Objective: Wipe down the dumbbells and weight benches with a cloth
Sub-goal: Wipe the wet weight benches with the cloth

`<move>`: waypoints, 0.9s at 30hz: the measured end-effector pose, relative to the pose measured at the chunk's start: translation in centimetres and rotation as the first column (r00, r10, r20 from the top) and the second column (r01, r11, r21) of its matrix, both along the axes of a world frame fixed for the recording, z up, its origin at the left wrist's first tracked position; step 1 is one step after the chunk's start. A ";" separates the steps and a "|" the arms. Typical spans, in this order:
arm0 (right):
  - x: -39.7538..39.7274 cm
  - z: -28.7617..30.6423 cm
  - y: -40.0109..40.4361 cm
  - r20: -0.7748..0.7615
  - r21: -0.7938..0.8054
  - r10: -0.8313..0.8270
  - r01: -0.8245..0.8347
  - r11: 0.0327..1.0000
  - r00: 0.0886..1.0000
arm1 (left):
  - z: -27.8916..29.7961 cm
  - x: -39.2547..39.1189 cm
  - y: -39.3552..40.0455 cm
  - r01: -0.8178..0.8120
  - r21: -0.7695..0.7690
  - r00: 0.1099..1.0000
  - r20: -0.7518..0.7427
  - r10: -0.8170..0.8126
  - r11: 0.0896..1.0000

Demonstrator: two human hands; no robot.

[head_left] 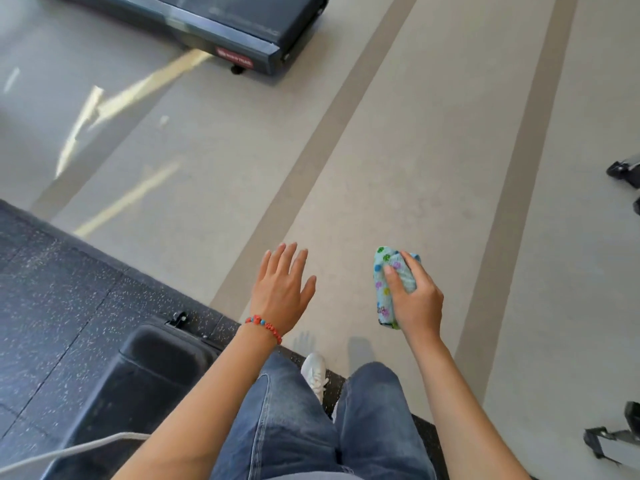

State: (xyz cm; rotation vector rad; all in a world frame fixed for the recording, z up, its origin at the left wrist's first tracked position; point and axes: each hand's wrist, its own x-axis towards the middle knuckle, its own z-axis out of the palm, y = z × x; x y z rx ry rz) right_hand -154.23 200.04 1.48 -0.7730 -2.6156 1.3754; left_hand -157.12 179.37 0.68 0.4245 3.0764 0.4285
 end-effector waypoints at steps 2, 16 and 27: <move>-2.7 0.6 0.3 -0.008 -0.014 0.016 -0.016 1.000 1.000 | 0.5 -2.3 0.1 -0.023 0.008 1.000 -0.014 0.023 1.000; -25.5 1.1 1.8 0.000 0.004 0.397 -0.397 0.918 0.918 | -0.1 -17.6 2.6 -0.325 0.003 0.946 -0.015 0.325 0.946; -37.0 1.4 -7.0 0.024 0.022 0.657 -0.658 0.753 0.753 | 0.1 -24.1 -3.7 -0.570 0.025 0.820 -0.045 0.571 0.821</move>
